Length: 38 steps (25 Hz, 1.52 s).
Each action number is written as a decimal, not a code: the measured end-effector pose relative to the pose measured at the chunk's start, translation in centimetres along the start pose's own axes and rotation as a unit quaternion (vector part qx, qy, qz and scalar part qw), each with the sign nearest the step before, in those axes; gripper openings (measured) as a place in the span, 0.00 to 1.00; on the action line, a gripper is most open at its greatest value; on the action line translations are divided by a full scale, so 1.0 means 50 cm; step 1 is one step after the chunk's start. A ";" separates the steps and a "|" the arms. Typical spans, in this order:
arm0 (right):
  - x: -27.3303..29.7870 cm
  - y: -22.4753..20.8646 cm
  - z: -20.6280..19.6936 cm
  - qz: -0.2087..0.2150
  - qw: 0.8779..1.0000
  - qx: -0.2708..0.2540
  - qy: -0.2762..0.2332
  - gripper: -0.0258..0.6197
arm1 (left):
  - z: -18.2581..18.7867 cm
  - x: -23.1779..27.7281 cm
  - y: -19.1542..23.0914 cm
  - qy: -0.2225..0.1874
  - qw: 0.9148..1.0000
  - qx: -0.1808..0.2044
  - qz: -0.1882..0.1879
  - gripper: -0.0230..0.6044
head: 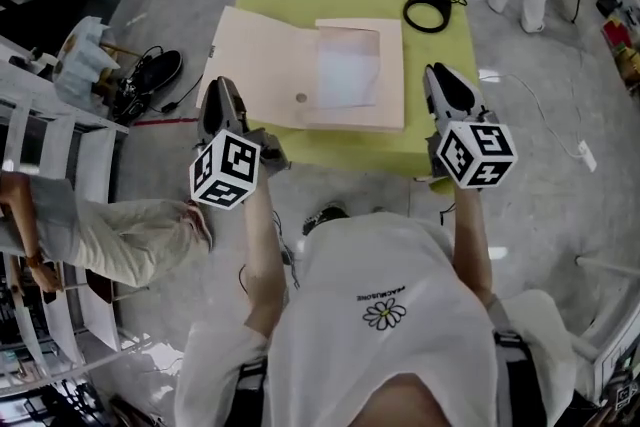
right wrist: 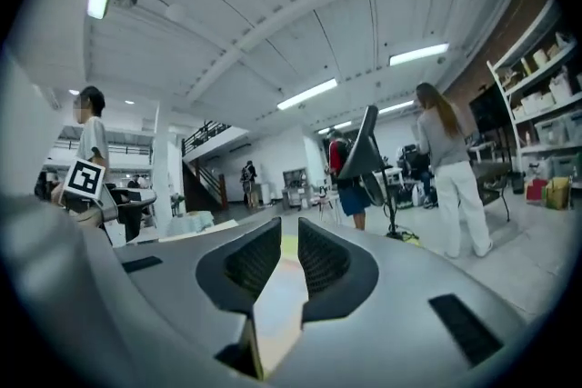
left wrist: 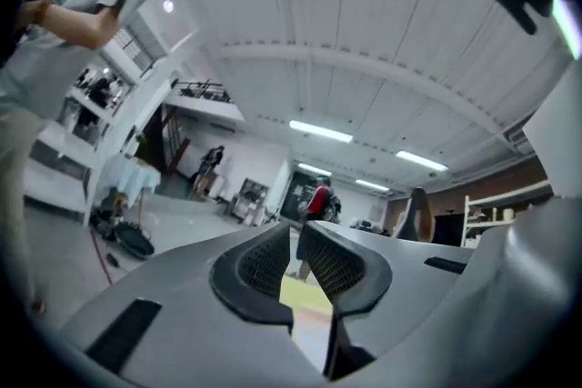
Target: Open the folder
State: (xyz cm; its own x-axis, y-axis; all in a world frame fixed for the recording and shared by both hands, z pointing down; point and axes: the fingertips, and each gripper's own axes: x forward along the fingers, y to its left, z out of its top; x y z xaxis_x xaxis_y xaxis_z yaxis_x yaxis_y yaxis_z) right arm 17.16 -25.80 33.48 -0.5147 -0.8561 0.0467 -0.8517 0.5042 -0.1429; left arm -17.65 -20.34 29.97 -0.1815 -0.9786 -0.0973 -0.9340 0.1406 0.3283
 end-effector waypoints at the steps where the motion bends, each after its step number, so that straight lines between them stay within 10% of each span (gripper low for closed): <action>1: -0.007 0.011 0.020 -0.004 1.000 -0.009 -0.016 0.12 | 0.017 -0.006 -0.044 -0.019 0.999 0.026 -0.018 0.13; 5: -0.041 0.072 0.082 -0.010 0.996 -0.058 -0.071 0.10 | 0.052 -0.039 -0.206 -0.066 0.985 0.140 -0.075 0.06; 11: -0.072 0.145 0.109 -0.026 0.982 -0.156 -0.108 0.07 | 0.029 -0.079 -0.344 -0.079 0.967 0.195 -0.145 0.06; 38: -0.060 0.158 0.069 -0.012 0.982 -0.166 -0.084 0.06 | -0.063 -0.080 -0.348 -0.014 0.969 0.195 -0.153 0.06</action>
